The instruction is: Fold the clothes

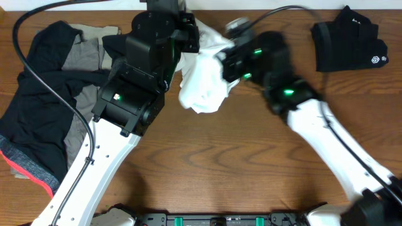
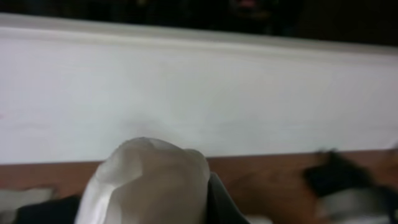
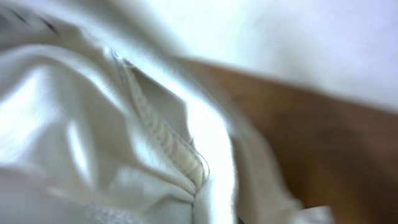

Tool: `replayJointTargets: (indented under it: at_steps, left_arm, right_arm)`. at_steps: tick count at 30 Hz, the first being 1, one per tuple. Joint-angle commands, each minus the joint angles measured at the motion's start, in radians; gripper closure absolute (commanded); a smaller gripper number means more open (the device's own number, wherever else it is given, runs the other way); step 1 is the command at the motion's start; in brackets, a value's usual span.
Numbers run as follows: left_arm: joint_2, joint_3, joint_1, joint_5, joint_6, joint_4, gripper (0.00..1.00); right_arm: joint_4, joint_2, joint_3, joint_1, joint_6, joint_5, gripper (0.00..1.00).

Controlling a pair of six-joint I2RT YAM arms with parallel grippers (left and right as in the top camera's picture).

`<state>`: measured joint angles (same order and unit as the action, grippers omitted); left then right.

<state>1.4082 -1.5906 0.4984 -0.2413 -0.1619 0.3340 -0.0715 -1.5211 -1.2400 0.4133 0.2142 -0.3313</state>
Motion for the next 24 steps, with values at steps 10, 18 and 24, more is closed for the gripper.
replayJointTargets:
  at_steps: [10,18,24]
  left_arm:
    - [-0.149,-0.024,-0.087,-0.149,0.065,0.032,0.94]
    - [-0.302,-0.024,-0.011,-0.145,0.095,0.067,0.94]
    - [-0.405,-0.024,0.032,-0.145,0.137,0.079,0.94]
  right_arm:
    - [-0.005,0.322,-0.009,-0.257,-0.1,0.01,0.99]
    - [-0.044,0.454,-0.009,-0.255,-0.1,-0.055,0.99]
    - [0.003,0.425,-0.009,-0.255,-0.176,-0.157,0.99]
